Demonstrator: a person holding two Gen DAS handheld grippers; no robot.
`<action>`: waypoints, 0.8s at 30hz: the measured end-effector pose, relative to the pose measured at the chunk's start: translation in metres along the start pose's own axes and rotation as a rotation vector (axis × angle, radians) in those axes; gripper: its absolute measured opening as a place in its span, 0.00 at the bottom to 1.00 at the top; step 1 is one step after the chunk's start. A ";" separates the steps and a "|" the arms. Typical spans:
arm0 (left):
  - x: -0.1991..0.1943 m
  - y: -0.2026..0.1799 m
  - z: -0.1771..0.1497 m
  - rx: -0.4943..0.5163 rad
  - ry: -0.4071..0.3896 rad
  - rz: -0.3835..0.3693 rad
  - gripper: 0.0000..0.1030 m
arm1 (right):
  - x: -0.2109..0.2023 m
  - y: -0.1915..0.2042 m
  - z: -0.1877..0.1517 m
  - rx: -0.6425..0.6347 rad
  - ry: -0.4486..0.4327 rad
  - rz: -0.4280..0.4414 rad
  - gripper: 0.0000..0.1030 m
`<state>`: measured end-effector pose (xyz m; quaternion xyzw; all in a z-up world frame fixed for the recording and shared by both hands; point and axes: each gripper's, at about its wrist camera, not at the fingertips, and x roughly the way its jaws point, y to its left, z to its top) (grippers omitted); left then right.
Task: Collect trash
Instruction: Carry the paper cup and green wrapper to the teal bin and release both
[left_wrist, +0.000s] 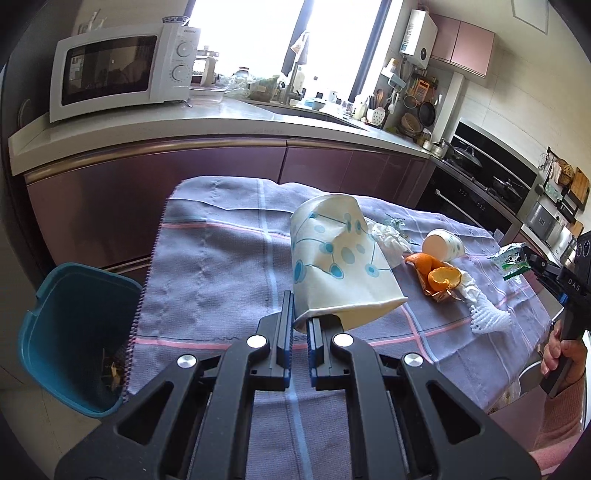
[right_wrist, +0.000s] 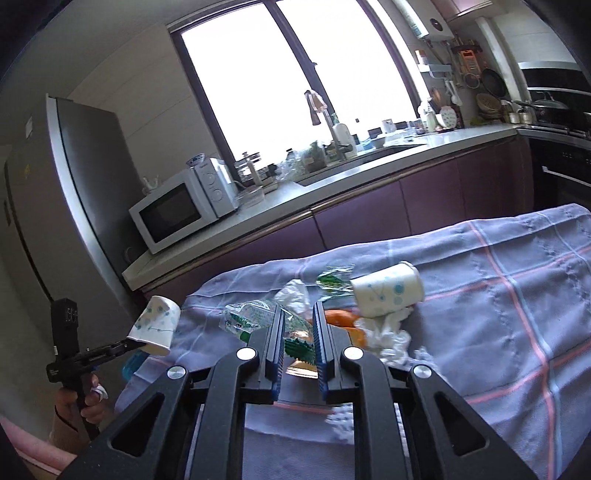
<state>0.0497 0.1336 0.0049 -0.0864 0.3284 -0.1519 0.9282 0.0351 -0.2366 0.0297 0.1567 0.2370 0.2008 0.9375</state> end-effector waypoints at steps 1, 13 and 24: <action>-0.006 0.006 -0.001 -0.006 -0.009 0.014 0.07 | 0.011 0.010 0.001 -0.012 0.016 0.039 0.13; -0.068 0.109 -0.015 -0.128 -0.062 0.267 0.07 | 0.148 0.149 -0.005 -0.168 0.241 0.383 0.13; -0.072 0.191 -0.036 -0.229 -0.007 0.421 0.07 | 0.235 0.246 -0.028 -0.303 0.391 0.476 0.14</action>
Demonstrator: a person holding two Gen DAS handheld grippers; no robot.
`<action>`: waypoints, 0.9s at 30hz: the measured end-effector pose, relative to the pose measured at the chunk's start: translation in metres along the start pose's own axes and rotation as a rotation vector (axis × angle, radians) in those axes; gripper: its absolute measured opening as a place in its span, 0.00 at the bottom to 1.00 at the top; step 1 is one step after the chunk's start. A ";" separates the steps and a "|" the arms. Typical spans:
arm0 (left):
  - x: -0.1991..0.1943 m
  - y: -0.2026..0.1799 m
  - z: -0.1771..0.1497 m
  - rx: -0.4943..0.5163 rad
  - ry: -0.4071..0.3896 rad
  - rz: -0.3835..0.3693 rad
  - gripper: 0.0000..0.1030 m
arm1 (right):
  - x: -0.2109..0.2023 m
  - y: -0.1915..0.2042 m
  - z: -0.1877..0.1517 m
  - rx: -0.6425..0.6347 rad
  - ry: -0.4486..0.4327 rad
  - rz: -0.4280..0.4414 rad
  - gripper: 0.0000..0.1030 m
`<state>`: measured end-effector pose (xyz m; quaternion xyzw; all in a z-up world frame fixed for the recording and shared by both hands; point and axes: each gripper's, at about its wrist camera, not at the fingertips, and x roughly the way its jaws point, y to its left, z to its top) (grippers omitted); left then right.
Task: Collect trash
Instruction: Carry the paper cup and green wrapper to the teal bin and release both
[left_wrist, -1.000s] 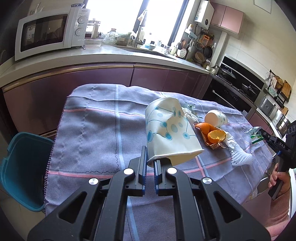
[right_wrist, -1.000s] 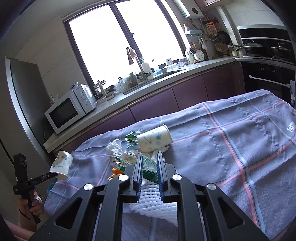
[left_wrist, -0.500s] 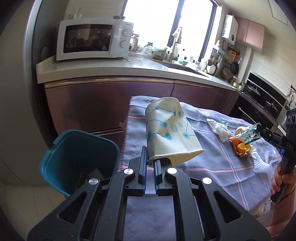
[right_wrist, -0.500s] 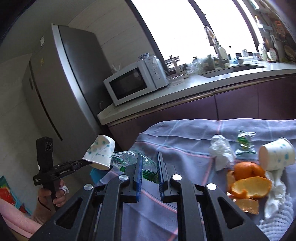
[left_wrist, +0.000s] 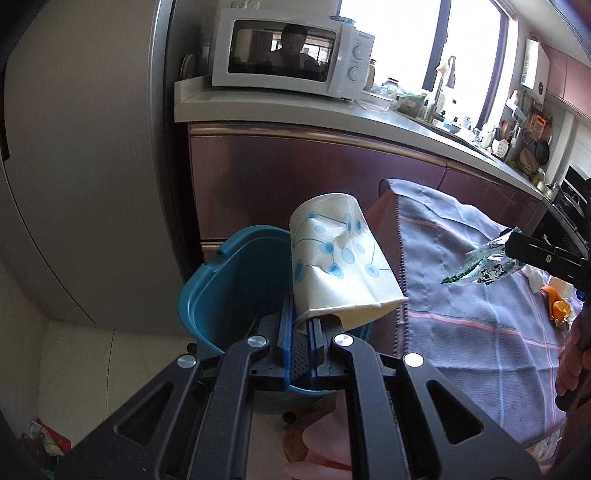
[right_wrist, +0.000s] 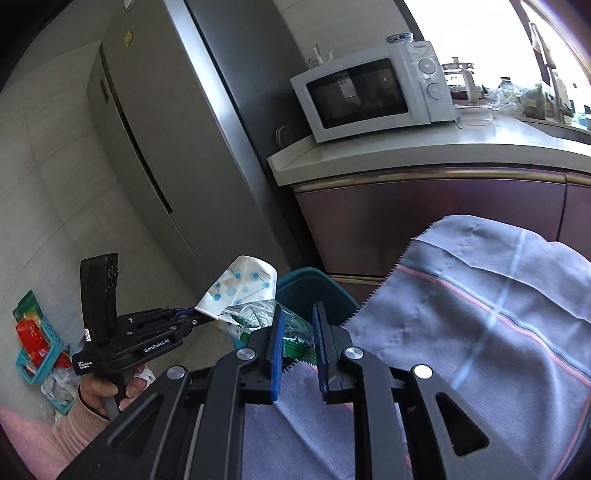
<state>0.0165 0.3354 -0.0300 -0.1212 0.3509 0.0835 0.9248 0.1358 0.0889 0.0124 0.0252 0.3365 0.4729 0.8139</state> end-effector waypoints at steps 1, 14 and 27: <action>0.005 0.002 -0.001 -0.001 0.008 0.005 0.07 | 0.008 0.002 0.002 -0.004 0.012 0.000 0.14; 0.070 0.027 -0.009 -0.018 0.133 0.057 0.07 | 0.093 0.004 0.009 0.013 0.173 -0.028 0.17; 0.102 0.020 -0.006 -0.017 0.163 0.079 0.09 | 0.119 -0.008 0.003 0.068 0.209 -0.052 0.31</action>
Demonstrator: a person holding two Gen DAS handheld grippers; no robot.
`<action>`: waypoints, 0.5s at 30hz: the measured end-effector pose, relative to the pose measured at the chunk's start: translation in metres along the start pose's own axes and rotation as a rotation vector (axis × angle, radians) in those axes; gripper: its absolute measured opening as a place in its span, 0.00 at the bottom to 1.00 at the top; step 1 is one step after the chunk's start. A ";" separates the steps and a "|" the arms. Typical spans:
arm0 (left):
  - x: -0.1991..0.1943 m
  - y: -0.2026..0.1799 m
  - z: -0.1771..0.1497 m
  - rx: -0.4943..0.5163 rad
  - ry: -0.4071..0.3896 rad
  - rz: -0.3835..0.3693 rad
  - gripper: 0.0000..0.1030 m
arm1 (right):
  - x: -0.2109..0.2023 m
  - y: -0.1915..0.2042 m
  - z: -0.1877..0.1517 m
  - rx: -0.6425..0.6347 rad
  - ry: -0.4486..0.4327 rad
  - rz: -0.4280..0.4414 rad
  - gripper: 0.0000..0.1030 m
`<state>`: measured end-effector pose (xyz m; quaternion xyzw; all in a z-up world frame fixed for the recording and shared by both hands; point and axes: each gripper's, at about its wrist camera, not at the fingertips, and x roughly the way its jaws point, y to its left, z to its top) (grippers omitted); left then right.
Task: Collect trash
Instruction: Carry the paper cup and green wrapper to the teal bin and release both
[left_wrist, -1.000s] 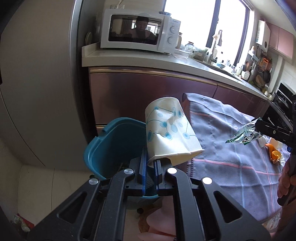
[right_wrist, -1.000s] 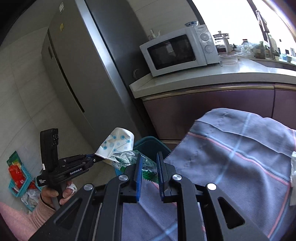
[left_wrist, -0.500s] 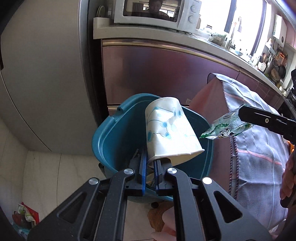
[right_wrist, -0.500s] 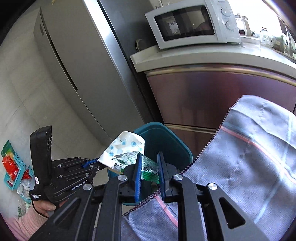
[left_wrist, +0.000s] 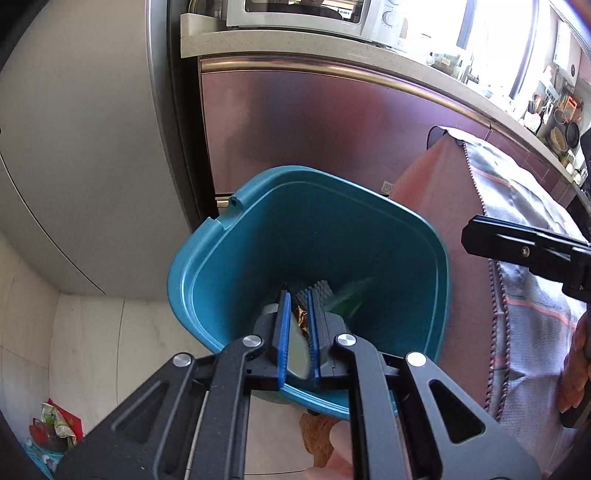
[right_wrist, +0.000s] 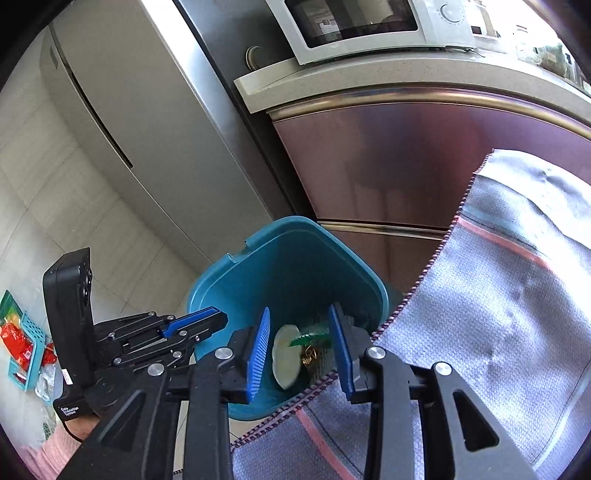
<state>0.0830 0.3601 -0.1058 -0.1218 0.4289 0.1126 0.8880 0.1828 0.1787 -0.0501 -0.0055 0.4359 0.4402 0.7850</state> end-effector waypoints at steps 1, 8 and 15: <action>-0.003 -0.002 -0.002 -0.002 -0.006 -0.003 0.10 | -0.002 -0.001 -0.001 0.002 -0.006 0.002 0.31; -0.032 -0.015 -0.003 0.008 -0.080 -0.062 0.15 | -0.029 -0.010 -0.015 0.013 -0.052 0.025 0.35; -0.070 -0.048 -0.002 0.044 -0.186 -0.199 0.33 | -0.084 -0.013 -0.038 -0.010 -0.138 0.026 0.47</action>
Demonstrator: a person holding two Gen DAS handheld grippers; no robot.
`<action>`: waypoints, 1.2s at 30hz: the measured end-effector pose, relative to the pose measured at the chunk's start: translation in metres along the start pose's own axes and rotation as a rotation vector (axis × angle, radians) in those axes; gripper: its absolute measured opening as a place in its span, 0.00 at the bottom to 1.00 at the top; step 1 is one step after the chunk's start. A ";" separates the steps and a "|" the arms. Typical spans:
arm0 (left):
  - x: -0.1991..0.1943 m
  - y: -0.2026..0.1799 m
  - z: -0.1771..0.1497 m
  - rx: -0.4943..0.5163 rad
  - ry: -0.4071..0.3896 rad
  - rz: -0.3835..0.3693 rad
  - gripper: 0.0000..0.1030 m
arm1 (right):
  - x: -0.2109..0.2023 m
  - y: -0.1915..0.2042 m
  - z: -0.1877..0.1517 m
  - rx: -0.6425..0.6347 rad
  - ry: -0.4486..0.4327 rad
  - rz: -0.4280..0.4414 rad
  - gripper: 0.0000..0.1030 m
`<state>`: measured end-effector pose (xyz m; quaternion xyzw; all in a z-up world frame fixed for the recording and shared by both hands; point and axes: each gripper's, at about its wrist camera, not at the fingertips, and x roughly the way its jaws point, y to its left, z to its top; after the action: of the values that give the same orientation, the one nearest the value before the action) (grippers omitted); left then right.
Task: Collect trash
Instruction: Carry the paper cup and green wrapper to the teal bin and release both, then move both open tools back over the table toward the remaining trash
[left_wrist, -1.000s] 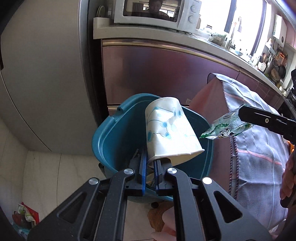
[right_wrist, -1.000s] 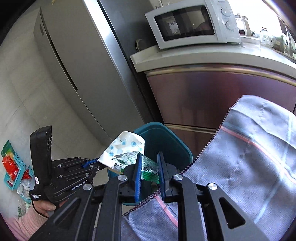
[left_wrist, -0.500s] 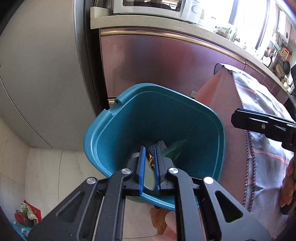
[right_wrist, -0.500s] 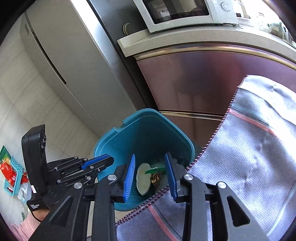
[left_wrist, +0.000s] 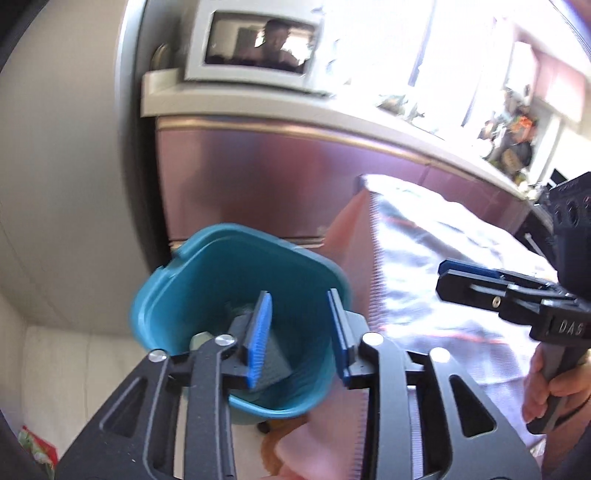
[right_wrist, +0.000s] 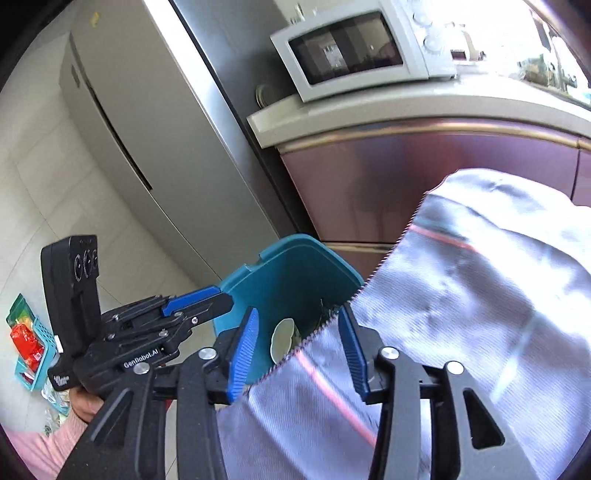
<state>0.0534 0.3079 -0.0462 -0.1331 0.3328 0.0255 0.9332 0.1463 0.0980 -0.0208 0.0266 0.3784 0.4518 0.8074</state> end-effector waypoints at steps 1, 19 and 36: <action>-0.004 -0.007 0.000 0.008 -0.011 -0.021 0.35 | -0.010 -0.001 -0.003 -0.002 -0.017 -0.006 0.47; 0.007 -0.176 -0.019 0.229 0.034 -0.369 0.49 | -0.205 -0.088 -0.091 0.183 -0.256 -0.354 0.55; 0.047 -0.309 -0.032 0.390 0.149 -0.486 0.49 | -0.302 -0.190 -0.141 0.395 -0.368 -0.552 0.55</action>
<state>0.1128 -0.0006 -0.0276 -0.0289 0.3574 -0.2724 0.8929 0.0996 -0.2826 -0.0167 0.1592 0.2999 0.1237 0.9324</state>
